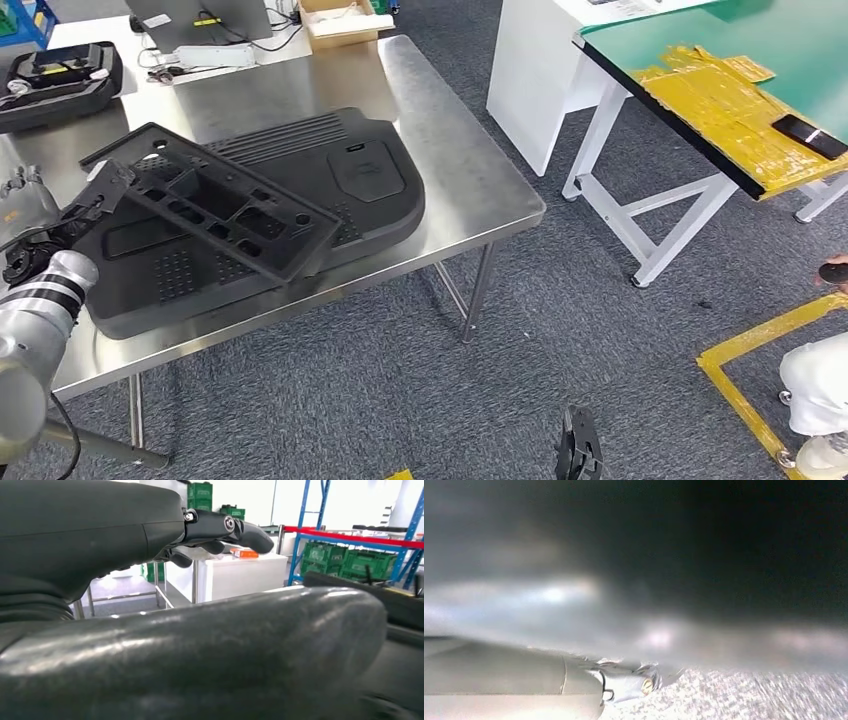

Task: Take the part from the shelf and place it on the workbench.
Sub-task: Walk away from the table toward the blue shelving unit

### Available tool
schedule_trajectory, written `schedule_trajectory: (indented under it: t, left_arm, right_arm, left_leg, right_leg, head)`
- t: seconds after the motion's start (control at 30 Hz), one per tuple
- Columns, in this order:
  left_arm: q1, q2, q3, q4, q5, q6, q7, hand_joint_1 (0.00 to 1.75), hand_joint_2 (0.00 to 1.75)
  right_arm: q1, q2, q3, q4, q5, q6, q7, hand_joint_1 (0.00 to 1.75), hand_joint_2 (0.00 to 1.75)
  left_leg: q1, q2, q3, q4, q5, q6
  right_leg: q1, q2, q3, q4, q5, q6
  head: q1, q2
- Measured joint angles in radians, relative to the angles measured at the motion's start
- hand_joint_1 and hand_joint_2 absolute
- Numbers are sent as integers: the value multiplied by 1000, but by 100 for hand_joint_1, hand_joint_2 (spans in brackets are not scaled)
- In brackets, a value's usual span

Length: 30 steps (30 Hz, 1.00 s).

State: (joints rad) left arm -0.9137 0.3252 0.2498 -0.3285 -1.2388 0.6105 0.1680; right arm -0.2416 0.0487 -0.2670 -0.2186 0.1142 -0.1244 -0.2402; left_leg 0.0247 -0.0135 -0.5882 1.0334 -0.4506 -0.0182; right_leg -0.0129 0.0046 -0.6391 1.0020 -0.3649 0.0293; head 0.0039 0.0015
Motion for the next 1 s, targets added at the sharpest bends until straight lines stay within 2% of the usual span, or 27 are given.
schedule_trajectory:
  t: [0.07, 0.1, 0.2, 0.23, 0.27, 0.3, 0.33, 0.4, 0.43, 0.47, 0.5, 0.53, 0.57, 0.6, 0.63, 0.7, 0.73, 0.77, 0.8, 0.87, 0.9, 0.93, 0.97, 1.0]
  left_arm:
    - [-2, -1, 0, 0, -1, 0, 0, 0, 0]
    - [-3, -1, 0, 0, -2, 0, 0, 0, 0]
    - [-4, -2, 1, 0, -4, -1, 0, 0, 0]
    - [-4, -2, 1, 0, -5, -1, 0, 0, 0]
    - [-4, -2, 1, 0, -6, -1, 1, 0, 0]
    - [-4, -2, 1, 0, -6, -1, 1, 0, 0]
    - [-5, -2, 1, 0, -6, -1, 1, 0, 0]
    - [-5, -2, 2, 0, -6, -1, 2, 0, 0]
    - [-6, -2, 2, 0, -6, -1, 2, 0, 0]
    - [-6, -3, 2, 0, -7, -1, 2, 0, 0]
    - [-7, -3, 2, 0, -7, -1, 2, 0, 0]
    - [-7, -3, 2, 0, -7, -1, 2, 0, 0]
    - [-7, -3, 2, 0, -7, -1, 2, 0, 0]
    - [-7, -2, 3, 0, -7, -1, 3, 0, 0]
    - [-7, -1, 3, 0, -7, -1, 3, 0, 0]
    - [-5, 0, 5, 0, -7, -2, 4, 0, 0]
    - [-3, 1, 5, 1, -7, -2, 4, 0, 0]
    - [-1, 1, 6, 2, -7, -3, 4, 0, 0]
    - [0, 1, 6, 2, -7, -4, 4, 0, 0]
    - [-1, 0, 7, 3, -7, -4, 4, 0, 0]
    - [-1, 0, 8, 4, -7, -4, 4, 0, 0]
    - [-1, 0, 8, 4, -8, -5, 5, 0, 0]
    - [-1, -1, 9, 5, -8, -5, 5, 0, 0]
    - [0, -2, 10, 5, -8, -5, 5, 0, 0]
  right_arm:
    - [1, 0, 0, 0, 1, 0, 0, 0, 0]
    - [1, 0, 0, 0, 1, 0, 0, 0, 0]
    - [0, 1, 0, 0, 1, 0, 0, 0, 0]
    - [0, 1, 0, 0, 1, 0, 0, 0, 0]
    - [0, 1, 0, 0, 1, 0, 0, 0, 0]
    - [0, 1, -1, 0, 2, 0, 0, 0, 0]
    - [-1, 1, -1, 0, 2, 0, 0, 0, 0]
    - [-5, -1, -1, -1, 2, 0, 0, 0, 0]
    - [-7, -2, -1, -2, 2, 0, 0, 0, 0]
    - [-9, -3, -1, -2, 2, 0, 0, 0, 0]
    - [-9, -3, -1, -3, 2, 0, 0, 0, 0]
    - [-10, -3, -1, -3, 2, 0, 0, 0, 0]
    - [-11, -2, -1, -3, 2, 0, 0, 0, 0]
    - [-11, -1, -1, -3, 2, 0, 0, 0, 0]
    - [-11, -1, -1, -3, 2, 0, 0, 0, 0]
    - [-10, 0, -2, -3, 2, 0, 0, 0, 0]
    - [-9, 1, -2, -3, 2, 0, 0, 0, 0]
    - [-9, 2, -2, -3, 2, 0, 0, 0, 0]
    - [-8, 2, -2, -3, 2, 0, 0, 0, 0]
    - [-9, 2, -2, -4, 2, 0, 0, 0, 0]
    - [-10, 1, -2, -4, 2, 0, 0, 0, 0]
    - [-10, 0, -2, -5, 2, 0, 0, 0, 0]
    - [-9, -2, -3, -6, 2, 0, 0, 0, 0]
    - [-9, -2, -3, -6, 2, 0, 0, 0, 0]
  left_leg:
    - [-2, 2, -12, -1, 13, 20]
    - [-2, 2, -18, -2, 20, 30]
    - [-9, 3, -44, -2, 39, 47]
    - [-12, 3, -53, -2, 45, 50]
    - [-16, 3, -61, -2, 52, 51]
    - [-20, 2, -69, -2, 58, 51]
    - [-23, 2, -76, -2, 65, 52]
    - [-28, 3, -86, -4, 77, 50]
    - [-28, 3, -87, -6, 84, 46]
    - [-27, 4, -88, -9, 90, 41]
    - [-26, 4, -87, -13, 97, 35]
    - [-24, 4, -89, -14, 101, 29]
    - [-23, 4, -94, -9, 93, 25]
    - [-23, 4, -102, 9, 70, 20]
    - [-21, 4, -116, 50, 32, 15]
    - [-13, 4, -150, 172, -53, 0]
    - [-7, 5, -159, 223, -77, -9]
    - [1, 7, -155, 244, -81, -18]
    - [9, 9, -134, 229, -70, -29]
    - [25, 14, -51, 115, -37, -54]
    - [28, 11, -20, 68, -22, -58]
    - [29, 7, -3, 37, -18, -57]
    - [26, 0, -4, 31, -21, -49]
    - [24, -5, -13, 38, -14, -35]
  right_leg:
    - [-3, -1, -17, 13, -11, 9]
    - [-4, -1, -34, 46, -34, 7]
    - [-3, -2, -110, 242, -139, -5]
    - [-2, -2, -123, 290, -159, -5]
    - [0, -2, -117, 300, -164, -4]
    - [4, -2, -89, 268, -157, -3]
    - [9, -1, -42, 202, -143, -6]
    - [25, 0, 52, 66, -119, -23]
    - [31, 0, 77, 26, -111, -30]
    - [36, -1, 83, 11, -106, -35]
    - [37, -2, 80, 7, -95, -37]
    - [31, -3, 80, -5, -87, -40]
    - [26, -4, 81, -14, -77, -45]
    - [20, -6, 81, -24, -65, -51]
    - [14, -7, 80, -30, -54, -53]
    - [11, -9, 66, -31, -39, -53]
    - [9, -9, 58, -30, -33, -49]
    - [5, -10, 49, -28, -27, -45]
    - [0, -10, 40, -25, -23, -40]
    - [-10, -10, 18, -7, -17, -29]
    - [-12, -10, 6, 4, -16, -22]
    - [-11, -9, -5, 15, -14, -15]
    - [-9, -8, -14, 22, -11, -7]
    - [-8, -6, -20, 23, -5, 1]
  head:
    - [0, 0]
    - [1, 0]
    - [2, 0]
    - [2, 0]
    - [2, 0]
    - [2, 0]
    - [2, 0]
    - [0, 0]
    - [-1, 0]
    - [-2, 0]
    - [-2, 0]
    - [-1, 0]
    - [-1, 0]
    - [-2, 0]
    - [-4, 0]
    - [-6, 0]
    - [-6, 0]
    - [-6, 0]
    - [-6, 0]
    - [-6, 0]
    - [-8, 0]
    - [-9, 0]
    - [-10, 0]
    - [-9, 0]
